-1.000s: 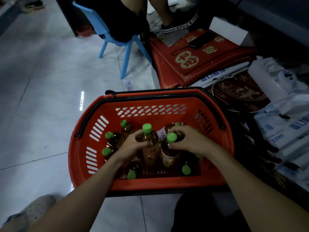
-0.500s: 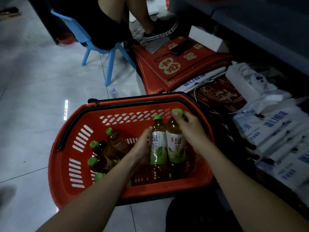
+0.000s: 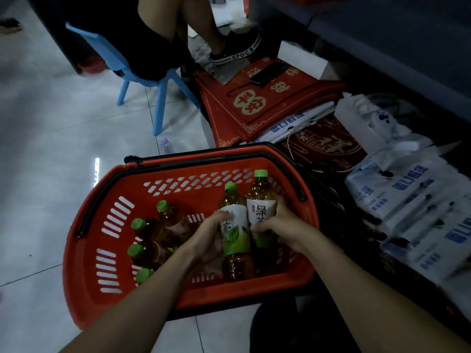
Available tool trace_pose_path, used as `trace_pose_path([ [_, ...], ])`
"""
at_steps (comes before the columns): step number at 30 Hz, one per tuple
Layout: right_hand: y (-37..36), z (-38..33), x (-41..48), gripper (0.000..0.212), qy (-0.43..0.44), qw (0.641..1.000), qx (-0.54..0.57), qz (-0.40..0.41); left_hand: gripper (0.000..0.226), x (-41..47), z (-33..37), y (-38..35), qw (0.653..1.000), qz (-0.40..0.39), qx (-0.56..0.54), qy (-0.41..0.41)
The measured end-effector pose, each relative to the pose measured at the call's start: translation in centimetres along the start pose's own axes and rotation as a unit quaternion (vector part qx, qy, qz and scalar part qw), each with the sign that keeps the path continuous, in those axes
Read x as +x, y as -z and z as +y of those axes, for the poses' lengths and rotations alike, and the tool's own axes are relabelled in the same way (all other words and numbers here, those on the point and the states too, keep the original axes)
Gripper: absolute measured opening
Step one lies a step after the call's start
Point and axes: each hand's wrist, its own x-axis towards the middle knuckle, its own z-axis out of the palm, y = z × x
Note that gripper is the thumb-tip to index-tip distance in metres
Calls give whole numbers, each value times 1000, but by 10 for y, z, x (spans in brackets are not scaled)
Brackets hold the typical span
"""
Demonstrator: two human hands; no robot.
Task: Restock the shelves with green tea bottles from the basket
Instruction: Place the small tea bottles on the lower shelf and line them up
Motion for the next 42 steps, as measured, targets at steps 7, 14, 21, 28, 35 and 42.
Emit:
trace_pose_path([
  [7, 5, -18, -28, 75, 94, 994, 36, 43, 53, -24, 20, -15, 994, 47, 17, -102],
  [14, 27, -57, -94, 60, 217, 967, 125, 38, 35, -73, 69, -73, 979, 8, 35, -199],
  [21, 81, -74, -199, 67, 332, 928, 126, 117, 47, -113, 107, -173, 952, -67, 60, -292],
  [28, 167, -60, -311, 66, 386, 883, 121, 237, 46, -127, 98, -314, 929, -180, 77, -315],
  [35, 240, -9, -387, 56, 419, 810, 154, 381, 27, -121, 56, -442, 894, -320, 92, -300],
  [42, 289, 55, -409, 62, 400, 742, 143, 518, 38, -95, -11, -527, 881, -382, 102, -261],
])
